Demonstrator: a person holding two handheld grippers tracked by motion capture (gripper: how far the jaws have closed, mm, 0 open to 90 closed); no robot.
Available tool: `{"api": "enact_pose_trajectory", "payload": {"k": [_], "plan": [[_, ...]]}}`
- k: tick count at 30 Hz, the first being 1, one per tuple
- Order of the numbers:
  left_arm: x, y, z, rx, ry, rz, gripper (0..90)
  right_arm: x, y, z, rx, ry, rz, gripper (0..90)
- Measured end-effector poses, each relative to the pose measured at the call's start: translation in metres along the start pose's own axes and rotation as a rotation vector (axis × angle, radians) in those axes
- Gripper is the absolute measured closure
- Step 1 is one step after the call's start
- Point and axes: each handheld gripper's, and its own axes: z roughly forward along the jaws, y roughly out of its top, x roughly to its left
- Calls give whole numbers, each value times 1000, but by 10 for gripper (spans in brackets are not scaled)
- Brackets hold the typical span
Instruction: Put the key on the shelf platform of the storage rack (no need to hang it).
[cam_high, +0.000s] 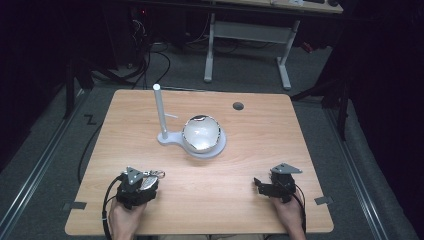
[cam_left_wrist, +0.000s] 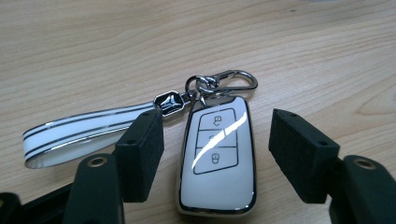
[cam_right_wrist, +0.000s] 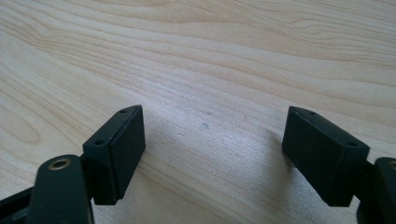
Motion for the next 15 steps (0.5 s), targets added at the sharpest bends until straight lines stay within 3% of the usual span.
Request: {"api": "enact_pose_trajectory", "payload": {"k": [15], "plan": [[-1, 0, 16, 25, -13, -7, 373, 0, 0, 0, 0, 0, 0, 217]]}}
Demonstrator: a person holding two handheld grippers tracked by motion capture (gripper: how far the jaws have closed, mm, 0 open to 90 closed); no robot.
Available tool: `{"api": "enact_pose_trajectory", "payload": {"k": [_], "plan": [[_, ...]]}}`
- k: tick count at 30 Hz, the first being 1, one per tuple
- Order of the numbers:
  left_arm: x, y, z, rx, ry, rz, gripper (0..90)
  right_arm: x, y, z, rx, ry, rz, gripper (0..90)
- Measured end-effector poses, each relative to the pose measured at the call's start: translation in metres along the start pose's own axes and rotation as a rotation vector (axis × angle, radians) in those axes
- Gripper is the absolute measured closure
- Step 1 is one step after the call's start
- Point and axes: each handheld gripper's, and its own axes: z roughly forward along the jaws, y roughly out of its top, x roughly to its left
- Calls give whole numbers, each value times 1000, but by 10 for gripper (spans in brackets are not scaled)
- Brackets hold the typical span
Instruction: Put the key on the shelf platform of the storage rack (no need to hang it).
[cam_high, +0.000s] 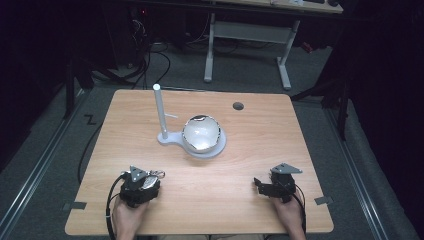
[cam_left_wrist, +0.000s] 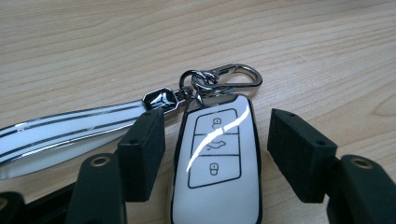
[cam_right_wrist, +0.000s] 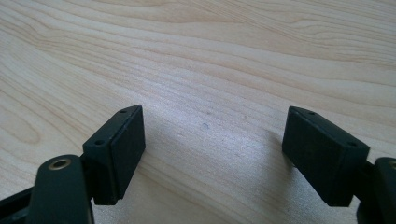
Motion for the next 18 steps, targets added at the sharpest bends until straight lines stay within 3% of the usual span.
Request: {"api": "enact_pose_trajectory", "payload": {"k": [6, 8, 11, 18], "plan": [[-1, 1, 2, -4, -2, 0, 383, 0, 0, 0, 0, 0, 0, 217], [-2, 0, 2, -7, 17, 18, 419, 0, 0, 0, 0, 0, 0, 217], [-2, 1, 1, -4, 11, 31, 493, 0, 0, 0, -1, 0, 0, 217], [-1, 3, 1, 6, 3, 39, 510, 0, 0, 0, 0, 0, 0, 217]]}}
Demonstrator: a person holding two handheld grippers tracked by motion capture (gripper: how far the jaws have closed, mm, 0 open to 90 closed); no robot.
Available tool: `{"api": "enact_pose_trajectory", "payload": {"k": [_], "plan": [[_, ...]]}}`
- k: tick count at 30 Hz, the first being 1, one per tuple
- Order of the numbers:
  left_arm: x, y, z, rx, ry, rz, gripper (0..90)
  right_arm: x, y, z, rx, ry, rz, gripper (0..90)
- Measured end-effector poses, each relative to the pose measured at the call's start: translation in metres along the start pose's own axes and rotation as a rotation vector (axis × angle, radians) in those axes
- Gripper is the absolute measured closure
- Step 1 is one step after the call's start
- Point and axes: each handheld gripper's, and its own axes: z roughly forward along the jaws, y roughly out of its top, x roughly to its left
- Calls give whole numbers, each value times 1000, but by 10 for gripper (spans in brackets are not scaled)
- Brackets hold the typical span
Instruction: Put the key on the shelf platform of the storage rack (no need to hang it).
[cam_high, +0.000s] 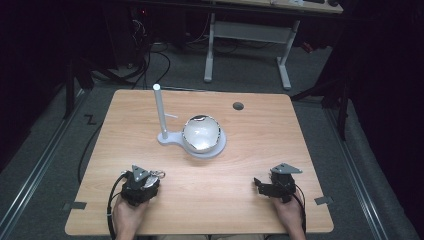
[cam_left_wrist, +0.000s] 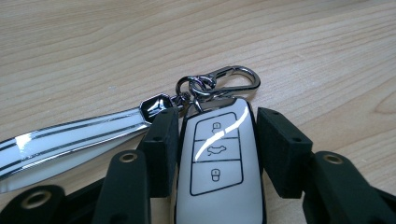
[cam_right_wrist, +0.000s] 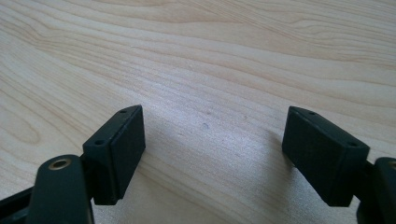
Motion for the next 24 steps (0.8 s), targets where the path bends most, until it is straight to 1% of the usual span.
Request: {"api": "enact_pose_trajectory", "payload": {"k": [4, 8, 13, 18, 24], "plan": [[0, 2, 0, 14, -2, 1, 513, 0, 0, 0, 0, 0, 0, 217], [-1, 4, 1, 16, 0, 6, 515, 0, 0, 0, 0, 0, 0, 217], [-3, 8, -5, -3, -6, 11, 516, 0, 0, 0, -1, 0, 0, 217], [-5, 15, -17, -32, -23, 17, 516, 0, 0, 0, -1, 0, 0, 217], [-8, 24, -30, -65, -32, 30, 517, 0, 0, 0, 0, 0, 0, 217]]}}
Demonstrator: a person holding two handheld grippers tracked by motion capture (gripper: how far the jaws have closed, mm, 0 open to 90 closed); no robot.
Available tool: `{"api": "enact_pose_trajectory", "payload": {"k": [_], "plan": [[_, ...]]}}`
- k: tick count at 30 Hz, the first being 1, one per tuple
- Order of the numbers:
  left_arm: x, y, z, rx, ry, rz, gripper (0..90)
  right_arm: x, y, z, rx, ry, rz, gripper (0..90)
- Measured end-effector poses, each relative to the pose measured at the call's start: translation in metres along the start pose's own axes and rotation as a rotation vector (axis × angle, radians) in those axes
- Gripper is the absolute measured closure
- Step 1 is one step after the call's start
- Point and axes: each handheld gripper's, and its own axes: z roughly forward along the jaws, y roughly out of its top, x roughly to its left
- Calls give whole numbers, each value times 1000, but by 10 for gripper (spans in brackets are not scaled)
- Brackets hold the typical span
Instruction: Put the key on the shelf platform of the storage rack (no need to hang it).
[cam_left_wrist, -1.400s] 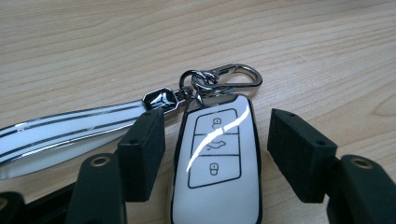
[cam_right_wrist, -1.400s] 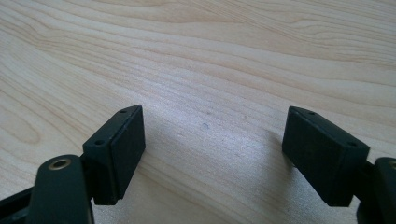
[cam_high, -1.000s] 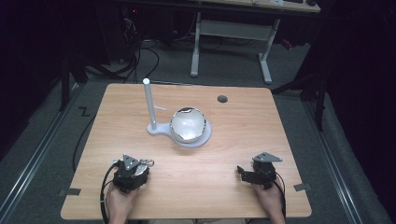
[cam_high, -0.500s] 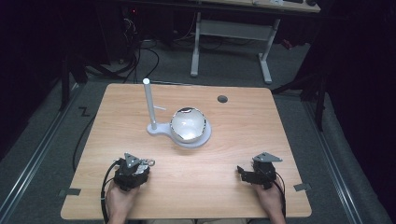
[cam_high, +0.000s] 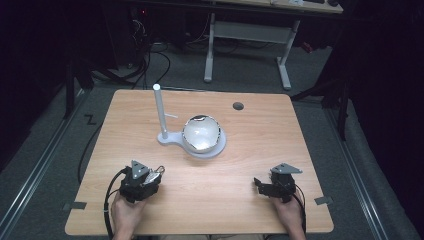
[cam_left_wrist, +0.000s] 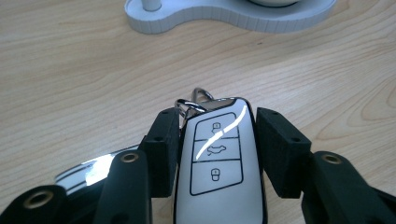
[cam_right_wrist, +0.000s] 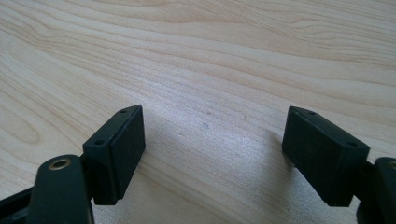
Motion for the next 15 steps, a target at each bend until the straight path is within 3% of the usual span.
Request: {"api": "enact_pose_trajectory", "payload": {"k": [15], "plan": [[-6, 22, -25, -66, -34, 31, 518, 0, 0, 0, -1, 0, 0, 217]]}}
